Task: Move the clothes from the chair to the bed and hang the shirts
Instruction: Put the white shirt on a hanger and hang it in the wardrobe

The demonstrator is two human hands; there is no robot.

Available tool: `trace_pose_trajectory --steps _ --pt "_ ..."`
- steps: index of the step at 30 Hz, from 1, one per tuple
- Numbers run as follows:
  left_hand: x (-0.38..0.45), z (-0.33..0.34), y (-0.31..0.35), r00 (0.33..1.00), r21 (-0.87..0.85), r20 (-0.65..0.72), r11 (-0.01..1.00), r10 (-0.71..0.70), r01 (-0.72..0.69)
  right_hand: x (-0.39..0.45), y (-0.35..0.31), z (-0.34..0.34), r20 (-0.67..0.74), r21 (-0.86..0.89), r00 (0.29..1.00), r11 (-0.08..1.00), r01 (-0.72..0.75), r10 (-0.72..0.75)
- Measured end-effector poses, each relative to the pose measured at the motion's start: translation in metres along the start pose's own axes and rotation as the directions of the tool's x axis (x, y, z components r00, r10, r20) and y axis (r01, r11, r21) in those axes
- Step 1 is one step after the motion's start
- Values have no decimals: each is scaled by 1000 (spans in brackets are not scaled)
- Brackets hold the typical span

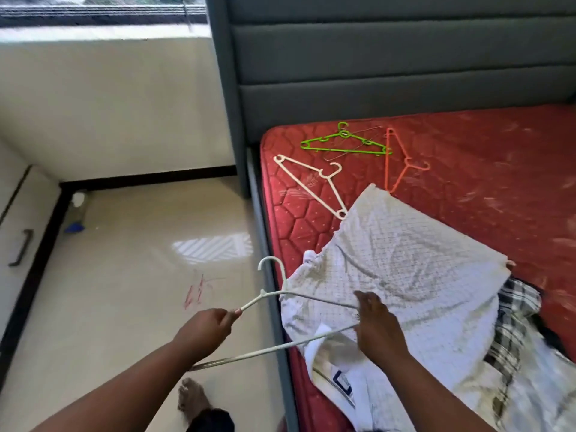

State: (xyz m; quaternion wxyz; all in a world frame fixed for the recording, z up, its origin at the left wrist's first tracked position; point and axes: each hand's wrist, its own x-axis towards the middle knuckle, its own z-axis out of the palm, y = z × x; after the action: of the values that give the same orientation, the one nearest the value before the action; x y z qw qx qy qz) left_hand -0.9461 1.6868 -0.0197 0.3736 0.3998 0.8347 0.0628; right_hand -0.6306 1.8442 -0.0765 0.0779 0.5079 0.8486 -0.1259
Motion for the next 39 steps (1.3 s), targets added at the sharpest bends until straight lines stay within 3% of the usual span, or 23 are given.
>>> trace_pose_trajectory --steps 2,5,10,14,16,20,23,25,27,29,32,37,39 --pt "-13 1 -10 998 47 -62 999 -10 13 1 10 9 92 -14 995 1000 -26 27" --pt "-29 -4 -37 995 139 -92 988 -50 63 15 10 28 267 -130 959 983 132 -94" --pt "-64 -3 -85 963 48 -148 971 -224 233 40 -14 72 387 -70 885 948 309 -260" --pt "-88 4 -102 932 -37 -182 949 -313 312 51 -33 102 526 185 807 962 201 -269" --pt "-98 10 -106 921 -55 -173 937 -349 344 50 -39 106 588 145 776 974 175 -228" --pt "-112 19 -108 902 -100 -178 920 -392 380 45 -49 96 721 -74 679 961 268 -134" --pt "-122 21 -112 891 -178 -199 909 -408 376 53 -61 96 753 -57 652 979 197 -87" --pt "-126 19 -112 887 -227 -205 901 -415 369 61 -79 81 776 67 615 989 135 -137" --pt "-130 14 -112 883 -261 -213 895 -418 361 69 -103 50 738 166 665 986 -14 -115" --pt "-133 6 -112 882 -286 -228 894 -413 344 88 -119 22 638 254 770 949 -185 -21" --pt "-136 -8 -116 884 -324 -260 897 -389 300 107 -139 -21 565 386 821 852 -354 84" --pt "-137 -32 -118 878 -393 -326 895 -350 211 113 -200 -85 552 578 832 696 -426 51" --pt "-138 -42 -122 864 -432 -363 885 -348 175 112 -220 -109 501 700 865 570 -429 36"
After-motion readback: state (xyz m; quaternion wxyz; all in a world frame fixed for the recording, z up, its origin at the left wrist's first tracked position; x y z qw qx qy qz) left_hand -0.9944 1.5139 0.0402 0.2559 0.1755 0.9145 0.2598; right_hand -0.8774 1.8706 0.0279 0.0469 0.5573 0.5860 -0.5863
